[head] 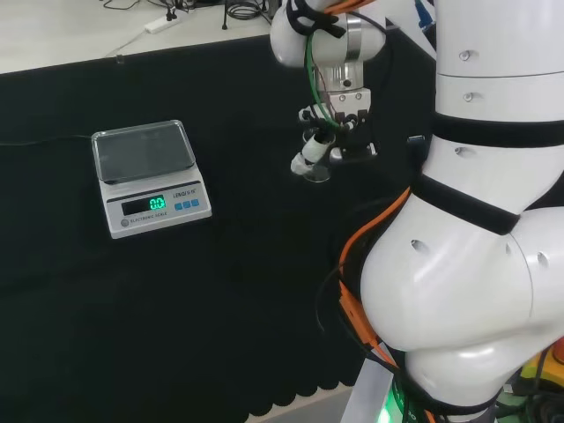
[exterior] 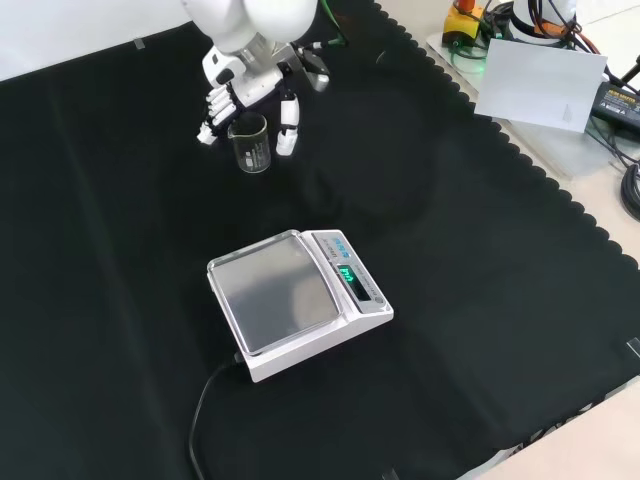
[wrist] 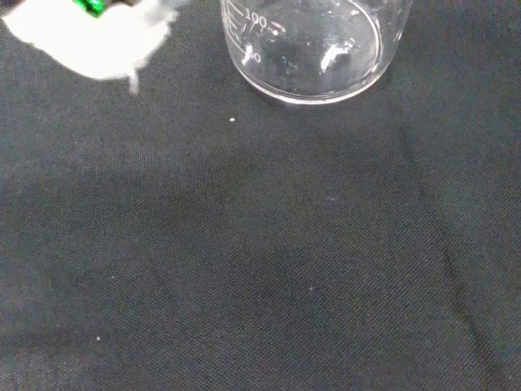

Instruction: Pick up the beaker.

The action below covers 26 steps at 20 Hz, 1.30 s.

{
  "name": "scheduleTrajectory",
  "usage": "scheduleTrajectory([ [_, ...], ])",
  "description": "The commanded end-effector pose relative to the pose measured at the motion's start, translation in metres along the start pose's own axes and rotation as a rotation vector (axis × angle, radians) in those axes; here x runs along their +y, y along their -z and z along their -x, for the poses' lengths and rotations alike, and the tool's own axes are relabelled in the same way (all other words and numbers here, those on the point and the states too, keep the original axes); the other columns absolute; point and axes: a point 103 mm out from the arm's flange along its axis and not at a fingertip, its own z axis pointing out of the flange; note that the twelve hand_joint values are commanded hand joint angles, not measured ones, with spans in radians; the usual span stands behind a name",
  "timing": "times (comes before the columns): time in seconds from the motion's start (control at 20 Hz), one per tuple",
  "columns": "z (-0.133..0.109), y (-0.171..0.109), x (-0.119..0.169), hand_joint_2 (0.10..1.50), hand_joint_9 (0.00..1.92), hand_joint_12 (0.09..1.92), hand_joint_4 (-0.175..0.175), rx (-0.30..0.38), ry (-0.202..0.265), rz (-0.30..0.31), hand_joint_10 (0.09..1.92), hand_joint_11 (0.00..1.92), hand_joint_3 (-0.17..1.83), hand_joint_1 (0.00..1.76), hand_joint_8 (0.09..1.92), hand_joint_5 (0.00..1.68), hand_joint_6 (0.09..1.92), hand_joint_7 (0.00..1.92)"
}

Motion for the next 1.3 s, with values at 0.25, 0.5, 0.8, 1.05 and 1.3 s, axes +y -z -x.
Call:
scheduleTrajectory([
  [0.25,-0.008,-0.004,0.002,0.55,0.62,1.43,0.002,0.015,-0.008,0.085,0.80,0.34,0.64,1.03,0.79,0.46,0.09,0.47],
  [0.5,-0.011,-0.008,0.006,0.58,0.84,1.34,-0.017,0.025,-0.012,0.114,0.68,0.52,0.69,1.09,0.77,0.51,0.52,0.63],
  [0.8,-0.017,-0.009,0.009,0.60,0.97,1.28,-0.051,0.032,0.004,0.131,0.64,0.63,0.72,1.14,0.77,0.53,1.03,0.80],
  [1.05,-0.017,-0.007,0.008,0.61,1.02,1.27,-0.064,0.032,-0.003,0.153,0.62,0.67,0.73,1.17,0.85,0.57,1.09,0.82],
  [1.3,-0.018,-0.001,0.003,0.62,1.05,1.23,-0.106,0.036,-0.007,0.164,0.71,0.76,0.75,1.20,1.00,0.73,1.11,0.93],
])
